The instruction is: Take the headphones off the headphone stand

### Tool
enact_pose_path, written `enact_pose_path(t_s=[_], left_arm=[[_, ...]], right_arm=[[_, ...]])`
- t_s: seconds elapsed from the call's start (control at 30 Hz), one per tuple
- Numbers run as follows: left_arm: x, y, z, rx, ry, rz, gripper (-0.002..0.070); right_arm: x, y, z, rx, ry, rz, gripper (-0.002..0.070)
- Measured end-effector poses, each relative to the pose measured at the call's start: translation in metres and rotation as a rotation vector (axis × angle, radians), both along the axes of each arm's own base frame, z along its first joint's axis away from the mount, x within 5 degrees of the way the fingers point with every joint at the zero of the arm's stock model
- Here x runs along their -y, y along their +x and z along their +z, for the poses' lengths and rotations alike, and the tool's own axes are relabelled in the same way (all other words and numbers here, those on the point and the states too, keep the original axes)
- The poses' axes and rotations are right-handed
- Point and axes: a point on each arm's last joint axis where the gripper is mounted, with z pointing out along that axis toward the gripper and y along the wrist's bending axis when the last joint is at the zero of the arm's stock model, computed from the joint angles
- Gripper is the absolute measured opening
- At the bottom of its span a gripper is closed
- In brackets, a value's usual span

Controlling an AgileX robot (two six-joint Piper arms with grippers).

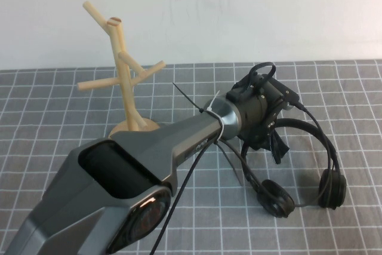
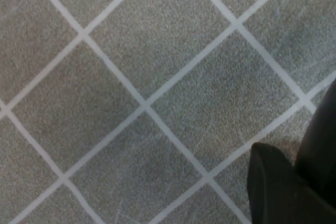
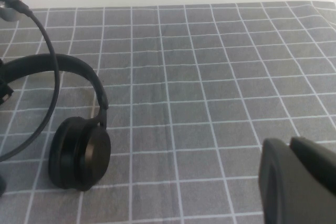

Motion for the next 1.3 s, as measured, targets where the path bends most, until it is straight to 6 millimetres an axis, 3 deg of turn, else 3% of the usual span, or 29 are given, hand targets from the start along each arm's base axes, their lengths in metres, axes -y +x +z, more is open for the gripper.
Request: enact_pose_path(t_s=[0.17,0.3,0.37,0.53,0.63,0.8,0.97,1.13,1.3], left_arm=[[0.000,0.000,0.000,-0.002,0.003,0.001,0.0091],[-0.001,0.001,0.001,0.004,0.017,0.000,0.0237],[-0.001,0.001,0.002,0.002,0.024,0.003,0.0277],[0.000,0.003,0.010,-0.024,0.037,0.030,0.0307],[0.005,0.004,0.031,-0.034,0.010,0.053,0.0307],[0.010,0.004,0.102,0.021,-0.114,0.077,0.0251],[-0.004,-0.007,0.196,0.180,-0.243,0.082,0.0069],[-0.034,-0.038,0.290,0.348,-0.332,0.088,0.0008],[-0.074,-0.087,0.378,0.531,-0.415,0.089,0.0000]], right_arm=[[0.000,0.000,0.000,0.000,0.000,0.000,-0.0008],[0.000,0.000,0.000,0.000,0.000,0.000,-0.0008],[0.000,0.000,0.000,0.000,0.000,0.000,-0.0008],[0.000,0.000,0.000,0.000,0.000,0.000,-0.0008],[0.000,0.000,0.000,0.000,0.000,0.000,-0.0008],[0.000,0.000,0.000,0.000,0.000,0.000,-0.0008],[0.000,0.000,0.000,0.000,0.000,0.000,-0.0008],[0.000,0.000,0.000,0.000,0.000,0.000,-0.0008],[0.000,0.000,0.000,0.000,0.000,0.000,-0.0008]])
